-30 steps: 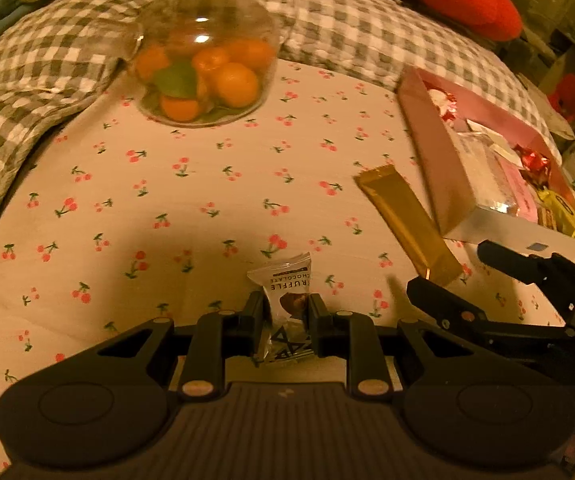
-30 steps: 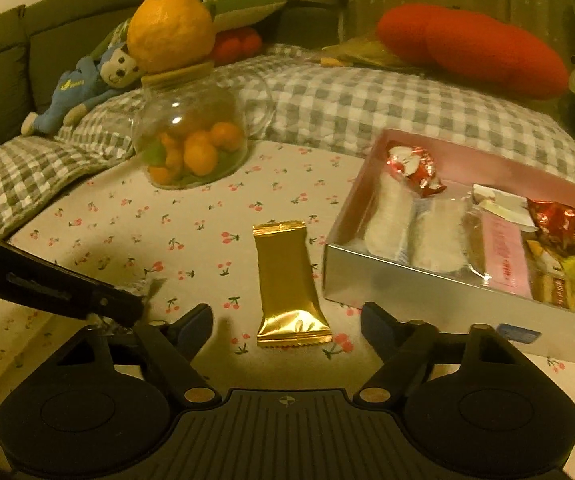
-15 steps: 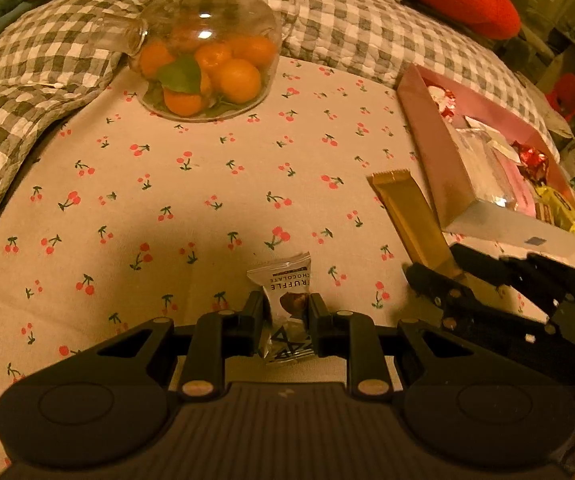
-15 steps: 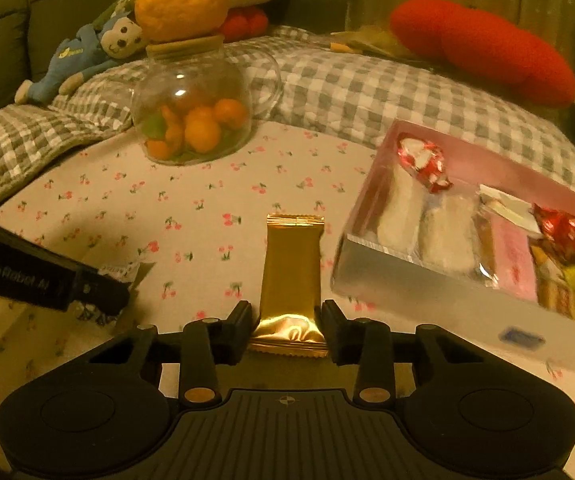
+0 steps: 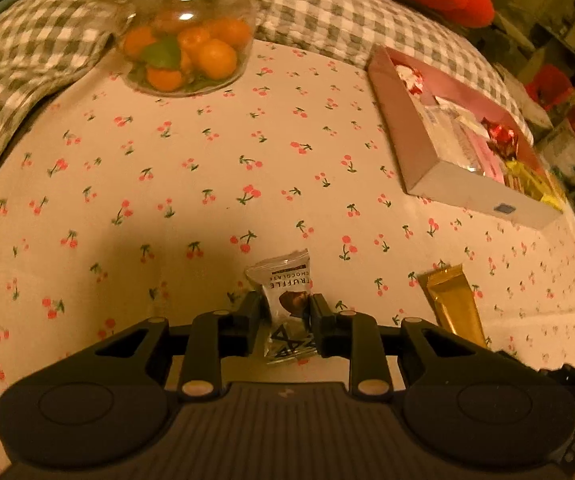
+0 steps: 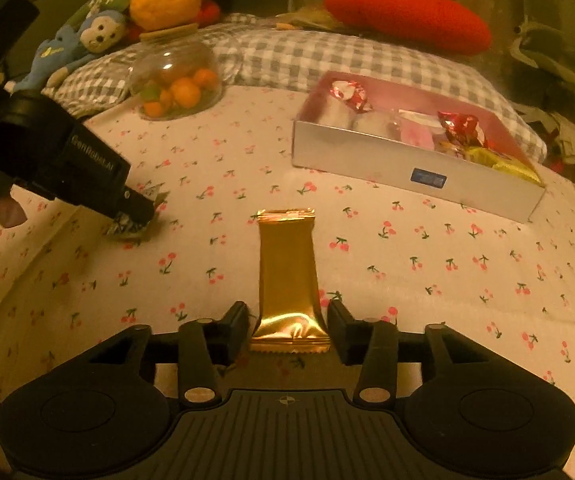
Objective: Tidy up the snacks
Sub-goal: 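Grasp the silver chocolate packet with the left tool while the right tool grasps the gold bar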
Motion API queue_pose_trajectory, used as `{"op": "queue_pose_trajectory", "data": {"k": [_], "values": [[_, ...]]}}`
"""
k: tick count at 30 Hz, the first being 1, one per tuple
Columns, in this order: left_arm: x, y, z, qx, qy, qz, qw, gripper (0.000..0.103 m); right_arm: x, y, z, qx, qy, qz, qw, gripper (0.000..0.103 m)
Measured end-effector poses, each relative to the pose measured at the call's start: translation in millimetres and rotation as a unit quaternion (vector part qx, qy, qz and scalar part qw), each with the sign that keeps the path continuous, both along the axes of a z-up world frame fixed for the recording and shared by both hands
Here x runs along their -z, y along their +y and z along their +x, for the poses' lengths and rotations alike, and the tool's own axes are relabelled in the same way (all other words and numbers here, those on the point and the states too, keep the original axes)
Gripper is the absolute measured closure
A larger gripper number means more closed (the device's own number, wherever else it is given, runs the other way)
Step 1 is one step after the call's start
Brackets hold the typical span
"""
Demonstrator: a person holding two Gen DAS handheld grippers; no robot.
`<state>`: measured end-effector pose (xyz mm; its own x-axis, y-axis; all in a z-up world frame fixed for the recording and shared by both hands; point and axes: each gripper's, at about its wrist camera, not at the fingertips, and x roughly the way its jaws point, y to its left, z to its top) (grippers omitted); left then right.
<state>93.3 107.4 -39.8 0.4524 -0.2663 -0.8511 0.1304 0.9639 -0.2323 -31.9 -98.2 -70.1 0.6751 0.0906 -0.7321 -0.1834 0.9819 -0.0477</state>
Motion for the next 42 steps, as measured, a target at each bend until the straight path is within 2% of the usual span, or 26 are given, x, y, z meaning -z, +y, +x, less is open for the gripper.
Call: {"op": "queue_pose_trajectory", "data": {"k": [3, 4, 6, 8, 19, 23, 25, 27, 33, 42], "values": [[0.1, -1.3, -3.2, -0.005, -0.005, 0.002, 1.0000, 0.072, 0.1, 4.7, 1.8, -0.017, -0.002, -0.012, 1.000, 0.044], [-0.5, -2.5, -4.4, -0.007, -0.006, 0.006, 0.9999, 0.070, 0.9, 5.8, 3.4, -0.021, -0.001, -0.015, 1.000, 0.043], [-2.1, -5.5, -5.2, -0.010, -0.003, 0.009, 0.9999, 0.058, 3.8, 6.2, 5.5, -0.018, -0.001, -0.014, 1.000, 0.042], [-2.2, -8.0, -5.9, -0.010, -0.001, 0.010, 0.9999, 0.055, 5.9, 5.5, 5.6, -0.016, -0.005, -0.008, 1.000, 0.040], [-0.7, -14.1, -8.1, -0.001, -0.007, 0.042, 0.9991, 0.063, 8.2, 0.0, 25.8, 0.004, -0.014, -0.002, 1.000, 0.041], [-0.6, -14.6, -7.7, 0.005, -0.008, 0.048, 0.9988, 0.065, 8.5, -0.5, 25.8, 0.009, -0.017, 0.001, 1.000, 0.046], [-0.8, -14.5, -7.6, 0.006, -0.007, 0.049, 0.9988, 0.071, 8.0, 0.8, 24.9, 0.005, -0.019, -0.005, 1.000, 0.056], [-1.0, -14.9, -8.5, 0.008, -0.007, 0.049, 0.9987, 0.075, 6.7, 2.7, 24.2, -0.003, -0.020, -0.013, 1.000, 0.073], [-2.0, -14.2, -9.8, 0.012, -0.005, 0.042, 0.9990, 0.083, 1.2, -5.3, 20.5, 0.009, -0.021, 0.014, 1.000, 0.076], [-9.7, -14.9, -8.7, 0.012, -0.016, 0.017, 0.9997, 0.084, -19.6, -25.7, 16.7, 0.025, -0.039, 0.044, 0.998, 0.076]]}}
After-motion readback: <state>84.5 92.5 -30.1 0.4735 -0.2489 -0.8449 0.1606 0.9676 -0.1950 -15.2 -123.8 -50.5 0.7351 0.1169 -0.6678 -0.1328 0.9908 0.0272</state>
